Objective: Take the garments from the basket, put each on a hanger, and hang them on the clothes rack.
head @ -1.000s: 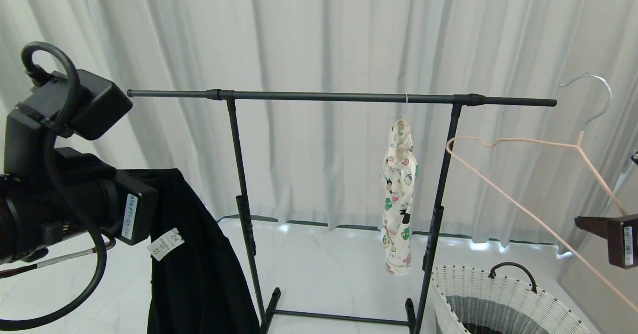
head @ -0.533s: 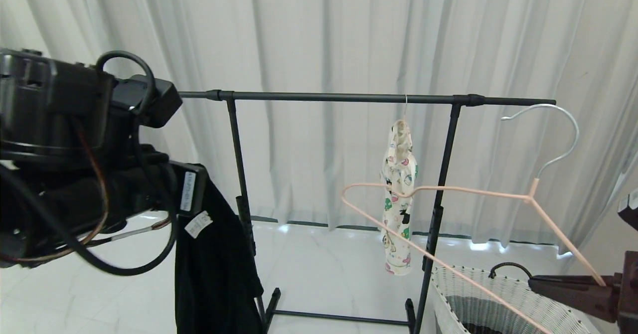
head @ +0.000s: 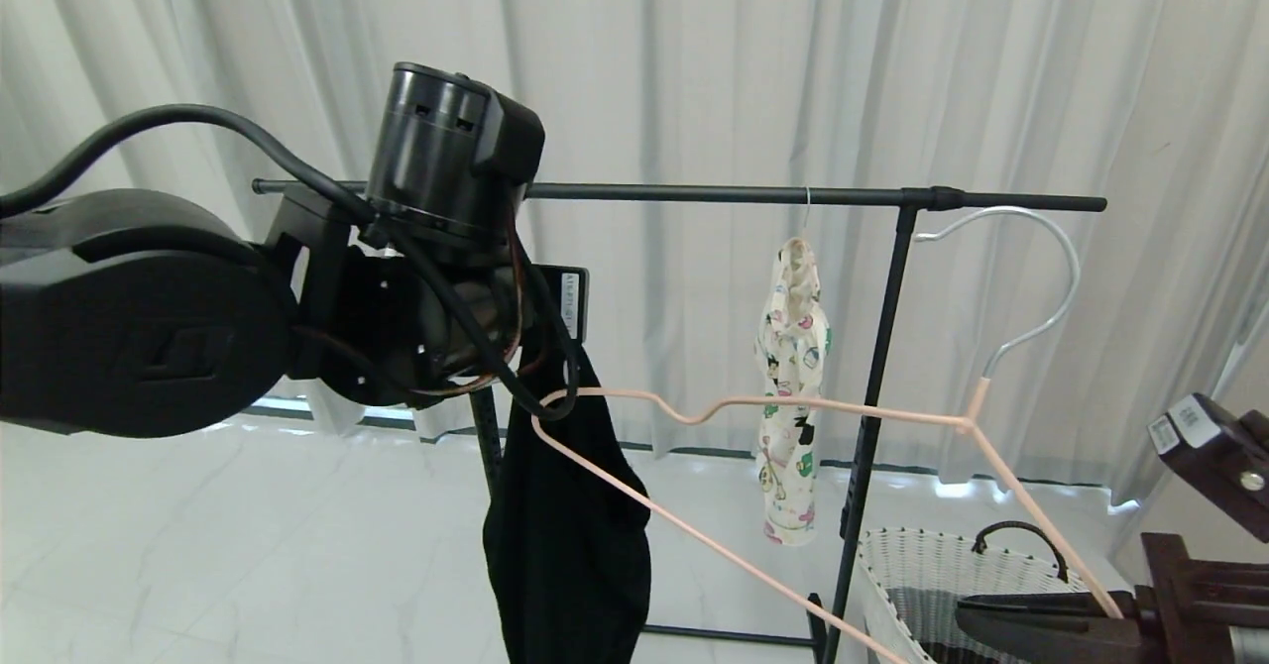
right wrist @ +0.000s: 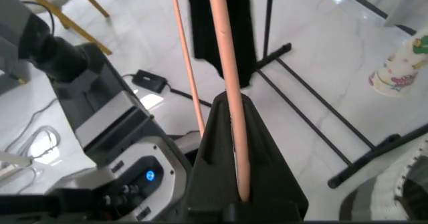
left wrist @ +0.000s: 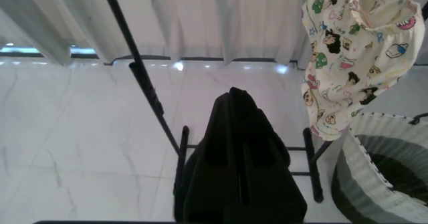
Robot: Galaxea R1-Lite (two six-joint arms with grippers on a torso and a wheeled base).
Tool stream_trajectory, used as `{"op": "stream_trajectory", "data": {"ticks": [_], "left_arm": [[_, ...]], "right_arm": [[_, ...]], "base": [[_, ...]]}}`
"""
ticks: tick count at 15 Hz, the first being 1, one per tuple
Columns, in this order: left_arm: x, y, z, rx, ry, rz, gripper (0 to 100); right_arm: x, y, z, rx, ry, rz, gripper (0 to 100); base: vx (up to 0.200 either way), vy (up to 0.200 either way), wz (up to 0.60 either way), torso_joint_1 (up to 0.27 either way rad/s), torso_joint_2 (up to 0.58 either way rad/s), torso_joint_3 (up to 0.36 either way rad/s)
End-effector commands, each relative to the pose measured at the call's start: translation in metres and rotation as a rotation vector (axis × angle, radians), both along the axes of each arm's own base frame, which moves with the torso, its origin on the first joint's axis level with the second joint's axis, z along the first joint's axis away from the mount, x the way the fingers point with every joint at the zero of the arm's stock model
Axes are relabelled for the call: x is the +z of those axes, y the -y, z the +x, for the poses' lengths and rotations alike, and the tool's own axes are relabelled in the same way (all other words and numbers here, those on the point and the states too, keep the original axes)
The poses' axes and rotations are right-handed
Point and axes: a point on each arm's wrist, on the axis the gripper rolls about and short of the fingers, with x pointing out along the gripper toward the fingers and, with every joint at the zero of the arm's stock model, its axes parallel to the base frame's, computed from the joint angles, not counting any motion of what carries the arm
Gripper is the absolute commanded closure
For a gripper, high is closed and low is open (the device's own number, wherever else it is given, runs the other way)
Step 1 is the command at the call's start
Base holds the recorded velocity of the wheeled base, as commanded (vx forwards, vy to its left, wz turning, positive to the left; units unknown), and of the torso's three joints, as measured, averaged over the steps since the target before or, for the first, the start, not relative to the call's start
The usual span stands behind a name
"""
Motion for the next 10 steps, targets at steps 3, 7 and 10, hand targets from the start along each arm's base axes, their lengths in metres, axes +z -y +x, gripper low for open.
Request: {"op": "stream_trajectory", "data": {"ticks": [3,7,10], "left_arm": [[-0.006,0.008,0.006,-0.002,-0.011,0.012,100],[-0.006,0.01,0.005,-0.009,-0.011,0.012,100],[-0.006,0.012,0.003,-0.015,-0.01,0.01,100]], "right_arm": [[-0.011,-0.014,0.023,-0.077,-0.028,-0.025,100],[-0.01,-0.016,0.03,-0.103,-0.015,-0.012,100],[-0.01,-0.021,0.035,-0.105,-0.003,0.002,100]], "base": [[0.0,0.0,0.0,0.0,0.0,0.0],[0.0,0.0,0.0,0.0,0.0,0.0],[0.0,0.0,0.0,0.0,0.0,0.0]]}}
